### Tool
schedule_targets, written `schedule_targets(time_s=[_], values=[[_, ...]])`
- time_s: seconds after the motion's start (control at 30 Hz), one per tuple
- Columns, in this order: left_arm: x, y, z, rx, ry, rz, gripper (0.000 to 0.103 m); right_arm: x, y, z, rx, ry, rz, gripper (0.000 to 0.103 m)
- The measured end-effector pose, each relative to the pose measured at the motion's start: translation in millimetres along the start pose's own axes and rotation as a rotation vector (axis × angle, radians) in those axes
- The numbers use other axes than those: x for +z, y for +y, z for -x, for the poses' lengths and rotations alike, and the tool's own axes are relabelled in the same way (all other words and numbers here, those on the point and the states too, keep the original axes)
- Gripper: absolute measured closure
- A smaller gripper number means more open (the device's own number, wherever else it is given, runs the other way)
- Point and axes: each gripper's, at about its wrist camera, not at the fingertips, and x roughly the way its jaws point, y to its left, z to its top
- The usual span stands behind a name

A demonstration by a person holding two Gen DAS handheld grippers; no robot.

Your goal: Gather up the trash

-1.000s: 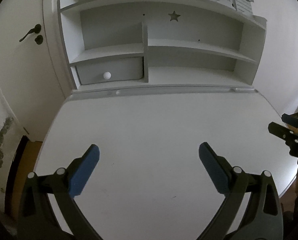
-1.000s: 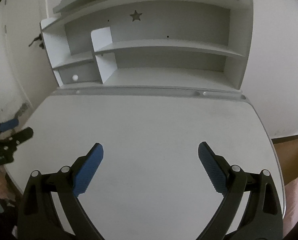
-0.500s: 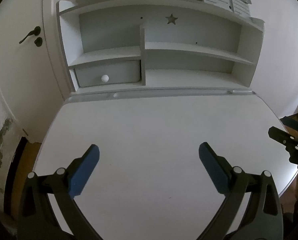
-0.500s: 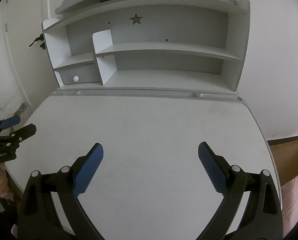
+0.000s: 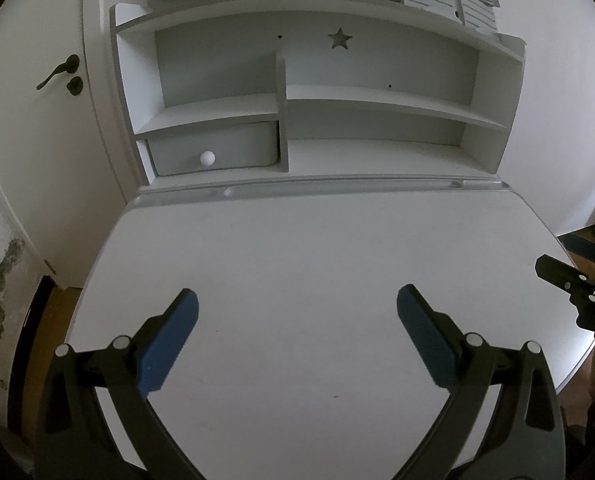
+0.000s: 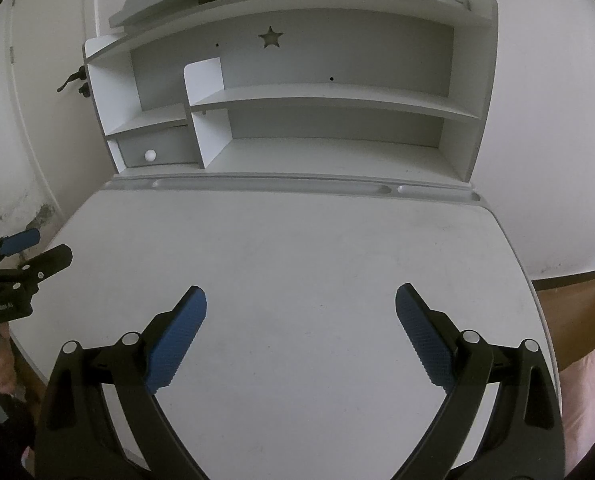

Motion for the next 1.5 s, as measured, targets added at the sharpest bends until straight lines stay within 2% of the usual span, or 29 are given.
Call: schedule_targets(time_s=[1.5], values=[[-3.9, -6.3, -7.9, -0.014, 0.032, -0.030, 0.007, 2.3, -4.8, 3.3, -0.014, -0.009, -0.004, 0.009]])
